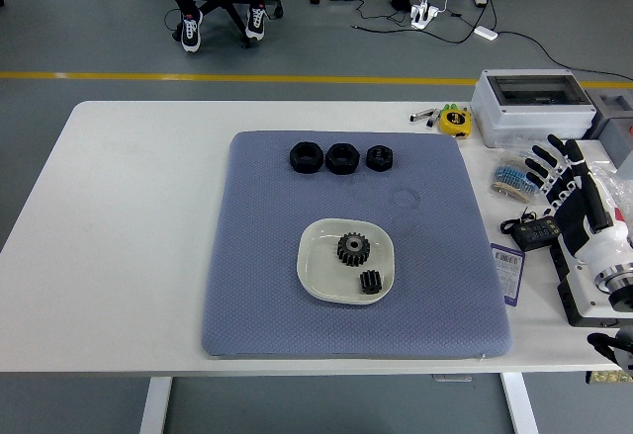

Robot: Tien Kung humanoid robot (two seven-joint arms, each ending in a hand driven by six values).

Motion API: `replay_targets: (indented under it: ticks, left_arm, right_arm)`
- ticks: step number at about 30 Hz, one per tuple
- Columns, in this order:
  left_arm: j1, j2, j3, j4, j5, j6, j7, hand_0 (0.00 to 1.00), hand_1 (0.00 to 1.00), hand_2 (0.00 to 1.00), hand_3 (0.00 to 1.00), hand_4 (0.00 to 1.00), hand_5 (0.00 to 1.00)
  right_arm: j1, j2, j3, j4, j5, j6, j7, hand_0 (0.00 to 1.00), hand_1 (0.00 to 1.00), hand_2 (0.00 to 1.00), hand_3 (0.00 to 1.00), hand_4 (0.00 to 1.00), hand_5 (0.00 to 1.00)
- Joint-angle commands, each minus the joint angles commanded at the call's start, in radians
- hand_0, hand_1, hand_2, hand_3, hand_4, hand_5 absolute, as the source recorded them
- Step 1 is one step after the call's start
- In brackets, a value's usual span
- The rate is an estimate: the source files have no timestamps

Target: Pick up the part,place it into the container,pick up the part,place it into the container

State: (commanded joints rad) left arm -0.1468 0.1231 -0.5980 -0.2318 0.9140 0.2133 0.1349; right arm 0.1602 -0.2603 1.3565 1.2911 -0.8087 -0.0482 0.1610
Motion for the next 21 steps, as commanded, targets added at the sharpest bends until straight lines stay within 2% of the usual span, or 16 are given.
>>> replay_targets:
  ticks: [9, 21]
  left_arm:
    - [0.001, 0.0, -0.003, 0.001, 0.01, -0.002, 0.001, 0.678, 0.652, 0.63, 0.55, 0.599, 0.566]
    - [-0.002, 0.001, -0.003, 0.001, 0.011, -0.003, 0.001, 0.678, 0.654, 0.631, 0.551, 0.602, 0.571]
  right_arm:
    - [-0.053, 0.001, 0.052, -0.001, -0.017, -0.004, -0.009, 0.927, 0.845, 0.871, 0.932, 0.998, 0.807]
    - [-0.047, 0.007, 0.066, -0.004, -0.011, -0.013, -0.011, 0.917, 0.843, 0.869, 0.93, 0.998, 0.793]
